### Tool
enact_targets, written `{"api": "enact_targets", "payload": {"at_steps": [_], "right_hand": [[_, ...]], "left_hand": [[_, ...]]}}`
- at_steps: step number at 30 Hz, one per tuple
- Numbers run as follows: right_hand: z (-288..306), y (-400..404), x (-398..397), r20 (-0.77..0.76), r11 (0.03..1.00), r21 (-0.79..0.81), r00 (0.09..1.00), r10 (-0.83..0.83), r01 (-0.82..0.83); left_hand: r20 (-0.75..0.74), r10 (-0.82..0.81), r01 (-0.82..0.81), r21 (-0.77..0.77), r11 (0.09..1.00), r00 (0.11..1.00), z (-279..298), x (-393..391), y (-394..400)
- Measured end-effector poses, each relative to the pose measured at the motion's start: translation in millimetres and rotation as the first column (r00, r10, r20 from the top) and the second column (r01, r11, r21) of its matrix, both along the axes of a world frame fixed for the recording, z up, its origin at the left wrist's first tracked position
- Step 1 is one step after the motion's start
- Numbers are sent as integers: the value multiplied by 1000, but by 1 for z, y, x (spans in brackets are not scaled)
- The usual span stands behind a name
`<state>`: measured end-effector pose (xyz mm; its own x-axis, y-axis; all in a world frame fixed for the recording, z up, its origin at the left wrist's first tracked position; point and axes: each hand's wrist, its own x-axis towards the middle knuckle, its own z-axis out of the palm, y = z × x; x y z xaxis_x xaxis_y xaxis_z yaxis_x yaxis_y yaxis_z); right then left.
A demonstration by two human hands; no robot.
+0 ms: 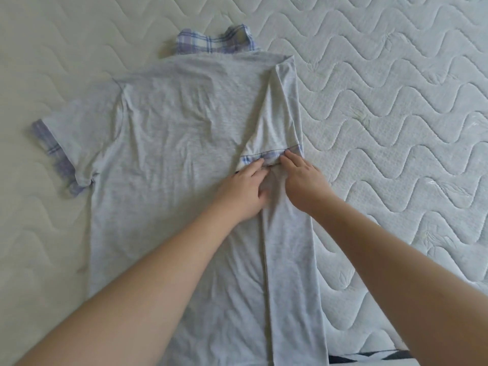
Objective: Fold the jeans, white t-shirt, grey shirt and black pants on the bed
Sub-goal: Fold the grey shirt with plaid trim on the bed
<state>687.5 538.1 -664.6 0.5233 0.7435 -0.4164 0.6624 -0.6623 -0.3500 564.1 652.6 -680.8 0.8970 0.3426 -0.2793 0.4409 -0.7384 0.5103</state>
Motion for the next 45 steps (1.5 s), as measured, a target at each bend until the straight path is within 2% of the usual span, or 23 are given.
{"api": "enact_targets", "payload": {"at_steps": [2, 5, 8, 12, 15, 17, 21, 23, 25, 27, 30, 32, 35, 37, 40, 42, 43, 44, 45], "right_hand": [[10, 11, -3, 60, 994, 29, 993, -104, 102], [21, 36, -19, 106, 975, 119, 974, -202, 190], [27, 73, -49, 45, 973, 166, 984, -172, 162], [31, 130, -94, -79, 983, 174, 996, -38, 51], [31, 169, -124, -186, 986, 168, 982, 15, 17], [30, 192, -139, -222, 987, 161, 975, 14, 22], [24, 229, -157, -297, 985, 132, 953, -64, 108], [21, 245, -159, -324, 980, 130, 940, -103, 152], [19, 261, -156, -322, 975, 139, 939, -120, 172], [17, 278, -147, -351, 964, 155, 924, -151, 217], [15, 305, -129, -397, 934, 195, 895, -204, 300], [15, 323, -116, -356, 935, 224, 916, -184, 275], [12, 347, -96, -103, 981, 194, 995, -10, 30], [3, 355, -86, 41, 990, 91, 993, 108, -111], [-17, 355, -81, 97, 977, -55, 973, 209, -205], [-30, 349, -82, 116, 968, -72, 962, 247, -240], [-35, 346, -81, 131, 966, -56, 958, 257, -251], [-39, 344, -80, 147, 965, -33, 954, 261, -258], [-43, 342, -79, 161, 965, -8, 952, 261, -263]], "left_hand": [[98, 28, -22, -62, 998, 995, 13, -13, 17], [192, 137, -137, -10, 991, 972, 22, -54, 49], [216, 335, -346, 15, 938, 917, 24, -104, 91], [191, 596, -612, 34, 790, 780, 29, -161, 153], [207, 749, -773, 73, 630, 630, 26, -193, 196], [163, 845, -860, 67, 505, 509, 22, -208, 219], [-84, 981, -963, -220, 155, 177, 15, -218, 253], [-194, 977, -932, -363, 7, 83, 10, -216, 266], [-273, 960, -863, -496, -92, 55, 5, -214, 275], [-264, 960, -832, -550, -75, 88, 3, -212, 279], [-85, 974, -867, -476, 146, 211, 0, -210, 281], [-13, 967, -845, -489, 217, 255, -1, -209, 280], [-26, 968, -745, -645, 173, 248, -5, -207, 280], [-85, 957, -667, -734, 128, 278, -9, -207, 278], [-206, 944, -651, -759, 12, 257, -14, -209, 279], [-285, 933, -650, -756, -76, 221, -14, -208, 282], [-294, 935, -671, -736, -90, 198, -13, -206, 282], [-261, 949, -725, -687, -52, 179, -11, -204, 282], [-160, 972, -798, -602, 42, 172, -10, -202, 283]]}}
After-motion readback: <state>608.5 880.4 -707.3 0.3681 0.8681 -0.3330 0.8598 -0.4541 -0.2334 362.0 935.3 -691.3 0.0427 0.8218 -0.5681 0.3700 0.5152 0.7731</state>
